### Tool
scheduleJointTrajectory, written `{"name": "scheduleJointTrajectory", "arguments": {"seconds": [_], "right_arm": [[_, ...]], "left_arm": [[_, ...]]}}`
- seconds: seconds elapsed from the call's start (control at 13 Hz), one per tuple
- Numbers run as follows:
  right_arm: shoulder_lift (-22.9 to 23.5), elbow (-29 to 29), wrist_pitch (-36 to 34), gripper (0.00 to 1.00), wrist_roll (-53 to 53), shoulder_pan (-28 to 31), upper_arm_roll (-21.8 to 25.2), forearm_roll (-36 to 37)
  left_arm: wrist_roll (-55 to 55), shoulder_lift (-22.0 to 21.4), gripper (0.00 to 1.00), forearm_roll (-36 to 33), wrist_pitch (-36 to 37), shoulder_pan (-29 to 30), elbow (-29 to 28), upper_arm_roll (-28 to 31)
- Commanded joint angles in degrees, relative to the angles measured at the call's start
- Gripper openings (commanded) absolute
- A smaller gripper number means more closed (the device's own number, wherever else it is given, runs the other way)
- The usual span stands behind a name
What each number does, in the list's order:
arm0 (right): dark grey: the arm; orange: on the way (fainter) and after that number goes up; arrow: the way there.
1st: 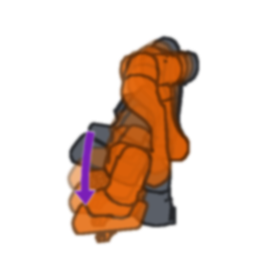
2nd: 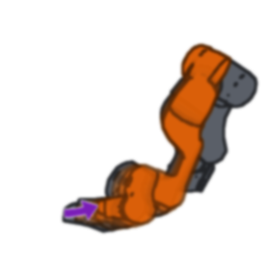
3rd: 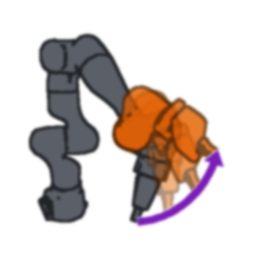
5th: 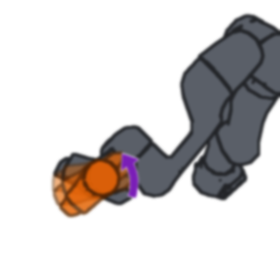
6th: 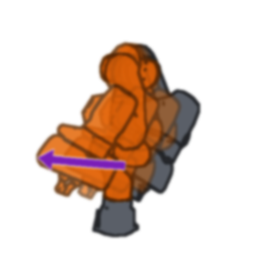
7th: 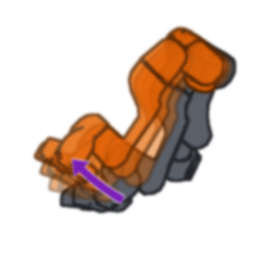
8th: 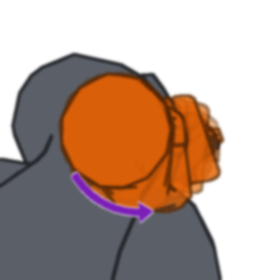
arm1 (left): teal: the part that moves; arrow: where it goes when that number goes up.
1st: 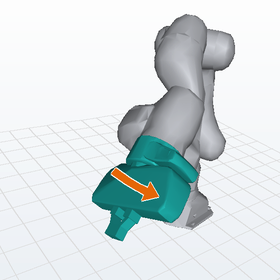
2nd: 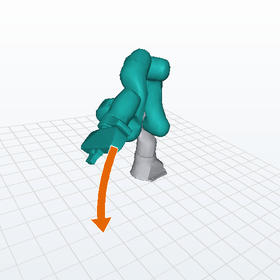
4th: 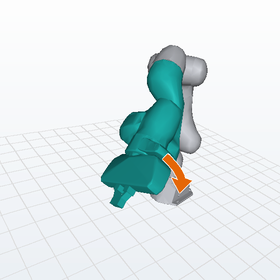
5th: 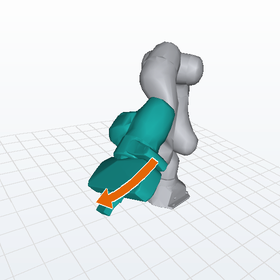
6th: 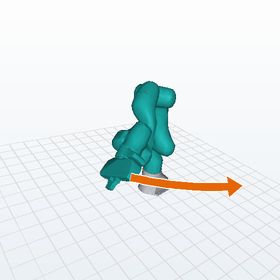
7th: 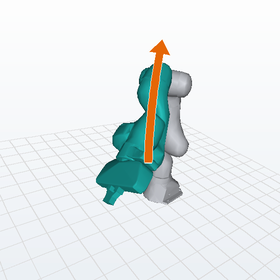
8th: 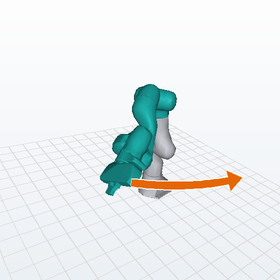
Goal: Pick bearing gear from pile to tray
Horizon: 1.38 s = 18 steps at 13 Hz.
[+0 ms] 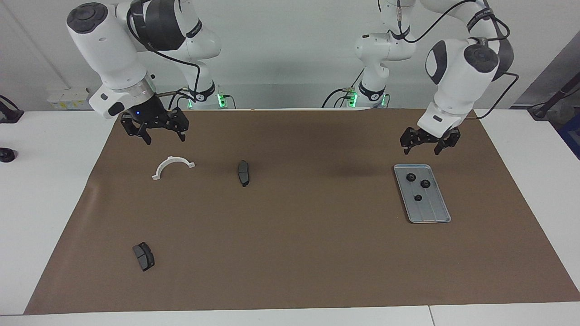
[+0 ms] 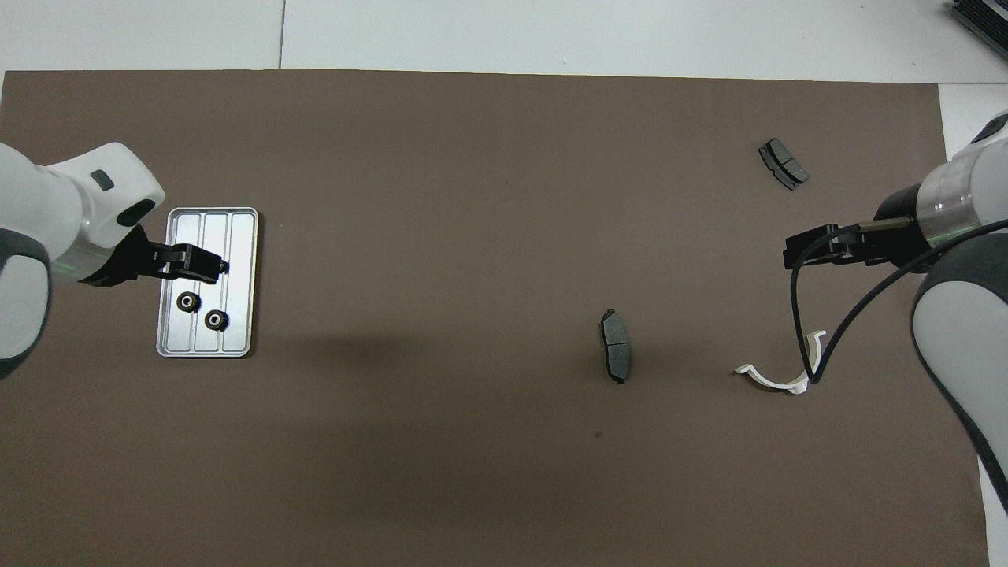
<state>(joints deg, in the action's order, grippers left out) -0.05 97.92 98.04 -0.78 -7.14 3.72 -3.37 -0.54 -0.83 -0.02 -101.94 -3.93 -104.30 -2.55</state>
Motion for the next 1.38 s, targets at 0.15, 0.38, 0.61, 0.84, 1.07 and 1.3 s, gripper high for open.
{"name": "scheduleJointTrajectory", "arguments": {"seconds": [0.15,0.38,0.61,0.84,1.07,1.3], "right_arm": [[-0.83,0.26,0.49,1.0,0.69,-0.15,-0.11,3.19],[-0.91,0.08,-0.92,1.0,0.6,-0.24,-0.2,4.69],[-1.0,0.08,-1.36,1.0,-0.28,-0.24,-0.38,4.69],[-1.09,0.17,-1.98,1.0,-0.36,-0.24,-0.46,4.6],[-1.09,0.17,-1.98,1.0,-0.28,0.2,-0.46,4.43],[-1.18,0.34,-1.8,1.0,-0.36,0.37,-0.46,4.43]], "left_arm": [[-0.07,0.39,1.0,1.78,10.87,0.42,10.42,0.44],[0.01,0.48,1.0,1.87,13.86,0.42,14.55,0.71],[0.28,0.21,1.0,1.87,14.48,0.68,14.56,1.06],[0.45,-0.14,1.0,3.7,15.9,2.77,14.48,1.41],[0.71,-1.02,1.0,4.15,15.54,2.97,14.56,1.06],[0.8,-1.28,1.0,4.15,15.45,2.97,14.21,1.06]]}}
